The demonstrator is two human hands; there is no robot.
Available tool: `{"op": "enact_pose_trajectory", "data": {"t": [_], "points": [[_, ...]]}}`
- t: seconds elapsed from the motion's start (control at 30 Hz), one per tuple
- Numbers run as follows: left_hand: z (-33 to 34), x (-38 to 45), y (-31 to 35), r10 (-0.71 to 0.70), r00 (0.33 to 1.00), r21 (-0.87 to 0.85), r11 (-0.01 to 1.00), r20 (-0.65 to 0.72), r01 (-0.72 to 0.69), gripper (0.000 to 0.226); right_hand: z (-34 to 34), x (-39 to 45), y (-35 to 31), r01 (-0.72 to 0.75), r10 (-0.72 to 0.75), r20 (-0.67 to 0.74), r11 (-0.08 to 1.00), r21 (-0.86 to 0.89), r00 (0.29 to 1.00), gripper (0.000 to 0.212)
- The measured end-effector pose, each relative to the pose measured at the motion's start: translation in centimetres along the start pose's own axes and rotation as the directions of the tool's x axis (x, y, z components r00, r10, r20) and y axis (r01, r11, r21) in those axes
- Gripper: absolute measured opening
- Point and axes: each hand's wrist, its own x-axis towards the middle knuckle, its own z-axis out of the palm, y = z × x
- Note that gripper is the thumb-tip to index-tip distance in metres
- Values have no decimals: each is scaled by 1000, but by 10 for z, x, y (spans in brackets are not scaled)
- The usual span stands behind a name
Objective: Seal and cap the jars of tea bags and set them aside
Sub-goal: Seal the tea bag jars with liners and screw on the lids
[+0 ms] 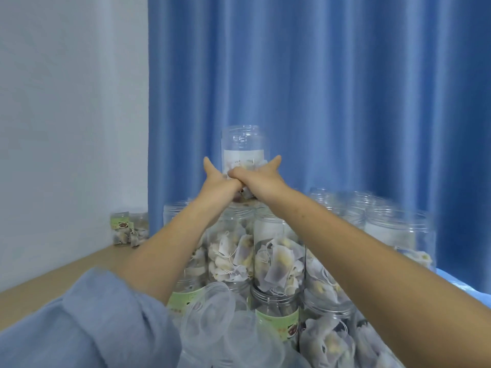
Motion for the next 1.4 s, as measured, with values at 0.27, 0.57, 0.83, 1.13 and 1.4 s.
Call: {"op": "enact_pose_trajectory", "data": {"t": [0.27, 0.57, 0.83, 1.13, 1.4], "points": [[2, -34, 29, 176, 972, 67, 984, -155, -168, 91, -29, -42, -11, 151, -147, -72, 987, 55, 987, 107], [19, -135, 65, 62, 997, 103, 993, -37, -58, 83, -87, -146, -20, 110, -124, -87, 982, -153, 988, 92], [75, -221, 48, -15, 1000, 79, 997, 19, 14, 84, -132, -226, 35, 12, -28, -88, 984, -180, 996, 77], [156, -272, -6, -124, 989, 8, 992, 75, 124, 76, -167, -268, 133, -96, 83, -109, 989, -114, 991, 66], [190, -277, -56, -165, 981, 94, 983, 98, 156, 58, -158, -265, 205, -166, 154, -132, 983, -85, 979, 49]]}}
